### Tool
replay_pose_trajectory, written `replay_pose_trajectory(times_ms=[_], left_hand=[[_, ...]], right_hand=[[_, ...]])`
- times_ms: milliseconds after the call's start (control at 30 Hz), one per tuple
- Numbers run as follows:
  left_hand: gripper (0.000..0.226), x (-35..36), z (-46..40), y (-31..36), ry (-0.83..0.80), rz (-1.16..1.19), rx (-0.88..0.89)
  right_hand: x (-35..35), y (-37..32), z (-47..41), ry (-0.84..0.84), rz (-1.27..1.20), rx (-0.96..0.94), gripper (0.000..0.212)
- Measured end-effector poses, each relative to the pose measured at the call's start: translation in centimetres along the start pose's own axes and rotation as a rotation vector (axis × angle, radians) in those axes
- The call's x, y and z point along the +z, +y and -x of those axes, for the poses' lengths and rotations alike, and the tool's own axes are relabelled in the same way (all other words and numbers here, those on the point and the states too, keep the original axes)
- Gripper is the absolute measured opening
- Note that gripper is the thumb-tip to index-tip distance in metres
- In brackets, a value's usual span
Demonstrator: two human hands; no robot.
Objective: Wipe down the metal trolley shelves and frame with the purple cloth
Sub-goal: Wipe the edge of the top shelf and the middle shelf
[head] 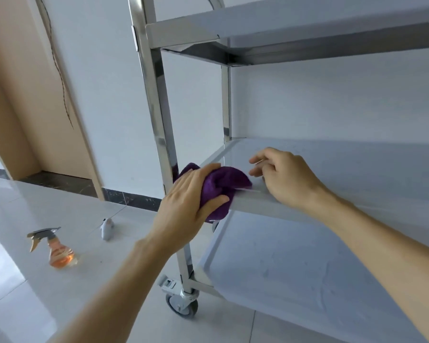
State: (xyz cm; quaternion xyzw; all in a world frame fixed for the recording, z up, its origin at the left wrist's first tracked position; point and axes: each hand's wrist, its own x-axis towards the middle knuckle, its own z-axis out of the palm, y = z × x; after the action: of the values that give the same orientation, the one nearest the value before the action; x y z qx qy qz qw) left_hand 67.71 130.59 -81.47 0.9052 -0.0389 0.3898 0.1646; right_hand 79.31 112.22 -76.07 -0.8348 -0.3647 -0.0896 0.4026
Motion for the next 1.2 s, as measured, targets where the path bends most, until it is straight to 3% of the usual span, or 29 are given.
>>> replay_pose_trajectory(times_ms=[167, 333, 433, 667, 800, 967, 1067, 1200], left_hand=[[0.043, 0.7, -0.7, 0.3, 0.166, -0.057, -0.032], [0.044, 1.5, -1.9, 1.6, 0.319, 0.031, -0.058], [0.047, 3.0, -1.9, 3.0, 0.402, 0.059, -0.038], [0.051, 7.6, -3.1, 9.9, 0.346, -0.029, 0.120], [0.051, 6.1, -2.7, 8.1, 0.335, -0.026, 0.167], [0.041, 3.6, -2.1, 2.0, 0.453, -0.067, -0.036], [0.037, 3.7, -2.3, 2.4, 0.477, -0.099, -0.193], [0.042, 5.8, -2.9, 8.2, 0.335, -0.081, -0.082]], right_hand=[[-3.1, 0.9, 0.7, -0.040, 0.176, -0.010, 0.037], [-6.8, 3.3, 1.9, -0.138, 0.436, 0.015, 0.035], [-8.2, 4.9, 3.1, -0.133, 0.454, 0.037, 0.037], [-10.8, 8.1, 5.7, 0.045, 0.486, 0.192, 0.035], [-10.7, 8.1, 6.3, 0.111, 0.507, 0.192, 0.033], [-10.4, 8.2, 6.3, 0.101, 0.523, 0.141, 0.033], [-10.2, 8.7, 6.0, 0.093, 0.528, 0.135, 0.035], [-11.1, 9.3, 5.8, 0.181, 0.251, 0.178, 0.043]])
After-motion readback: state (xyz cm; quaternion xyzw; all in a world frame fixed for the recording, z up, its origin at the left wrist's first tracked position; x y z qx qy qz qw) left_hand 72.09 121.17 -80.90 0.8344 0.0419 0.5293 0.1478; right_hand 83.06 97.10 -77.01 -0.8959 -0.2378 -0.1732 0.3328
